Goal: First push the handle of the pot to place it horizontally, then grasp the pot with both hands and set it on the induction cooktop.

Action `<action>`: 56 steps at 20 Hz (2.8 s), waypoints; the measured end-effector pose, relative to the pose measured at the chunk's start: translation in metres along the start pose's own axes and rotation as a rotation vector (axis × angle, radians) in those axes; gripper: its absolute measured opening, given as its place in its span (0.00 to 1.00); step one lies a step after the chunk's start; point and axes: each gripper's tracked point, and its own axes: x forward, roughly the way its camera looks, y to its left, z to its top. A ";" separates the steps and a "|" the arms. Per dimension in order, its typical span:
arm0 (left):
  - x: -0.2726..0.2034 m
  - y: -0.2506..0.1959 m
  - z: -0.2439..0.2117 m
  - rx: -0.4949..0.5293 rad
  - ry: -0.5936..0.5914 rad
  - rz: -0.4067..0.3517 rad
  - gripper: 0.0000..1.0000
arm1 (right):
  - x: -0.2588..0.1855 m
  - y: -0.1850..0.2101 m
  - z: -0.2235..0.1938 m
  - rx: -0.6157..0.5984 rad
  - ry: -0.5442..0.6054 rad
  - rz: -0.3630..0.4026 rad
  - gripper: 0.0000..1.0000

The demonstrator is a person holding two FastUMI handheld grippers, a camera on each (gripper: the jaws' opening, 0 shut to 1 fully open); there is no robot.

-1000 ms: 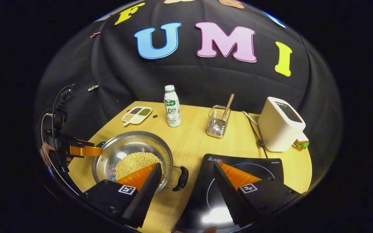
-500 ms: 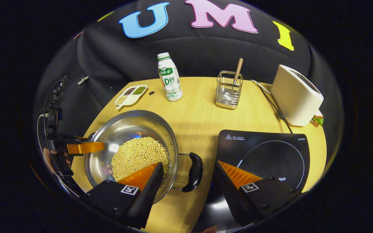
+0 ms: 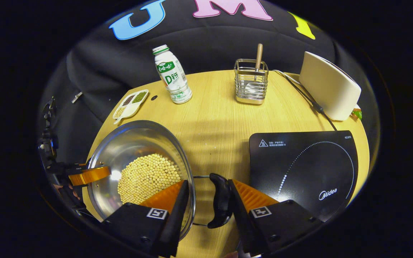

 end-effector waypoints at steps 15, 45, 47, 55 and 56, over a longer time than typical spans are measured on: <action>-0.061 -0.016 0.010 -0.028 -0.021 0.028 0.58 | -0.047 0.004 0.016 -0.071 0.012 0.023 0.56; -0.044 -0.324 0.007 0.069 0.047 -0.082 0.58 | -0.151 -0.289 0.022 0.023 0.029 -0.072 0.56; -0.037 -0.330 0.007 0.072 0.053 -0.082 0.58 | -0.147 -0.298 0.023 0.025 0.034 -0.072 0.56; -0.014 -0.342 0.012 0.071 0.059 -0.085 0.58 | -0.130 -0.314 0.025 0.028 0.040 -0.081 0.56; -0.012 -0.342 0.011 0.068 0.060 -0.084 0.58 | -0.127 -0.314 0.025 0.027 0.042 -0.080 0.56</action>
